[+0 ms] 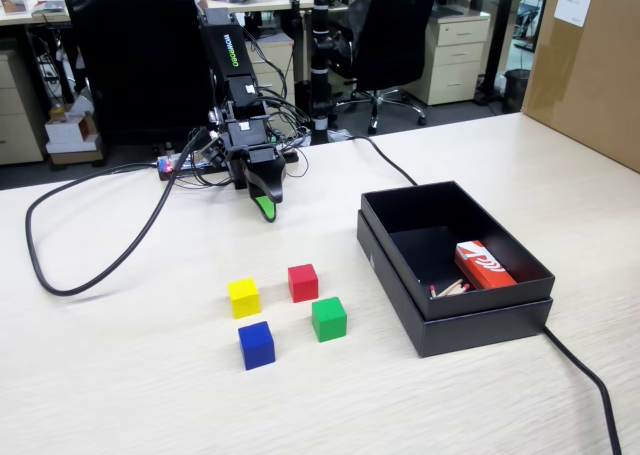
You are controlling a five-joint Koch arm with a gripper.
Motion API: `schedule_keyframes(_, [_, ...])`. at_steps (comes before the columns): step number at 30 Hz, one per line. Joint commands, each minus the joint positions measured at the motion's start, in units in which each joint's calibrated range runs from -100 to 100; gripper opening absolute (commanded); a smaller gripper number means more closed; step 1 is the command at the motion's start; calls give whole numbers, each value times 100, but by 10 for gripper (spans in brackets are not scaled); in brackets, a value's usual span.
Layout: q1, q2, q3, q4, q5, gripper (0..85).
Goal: Put the green cube on top of the red cube
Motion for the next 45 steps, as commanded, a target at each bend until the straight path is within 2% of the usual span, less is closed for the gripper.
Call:
schedule_keyframes(1, [0,21,-162,-576,49,485])
schedule_keyframes(31, [-5,21,-153,-576,44,485])
schedule_keyframes(37, [-156,90,-26,-576,44,485])
schedule_keyframes(41, [-215,102,337,-826,24,477])
schedule_keyframes(45, [-200,113,1008,-1302,137,476])
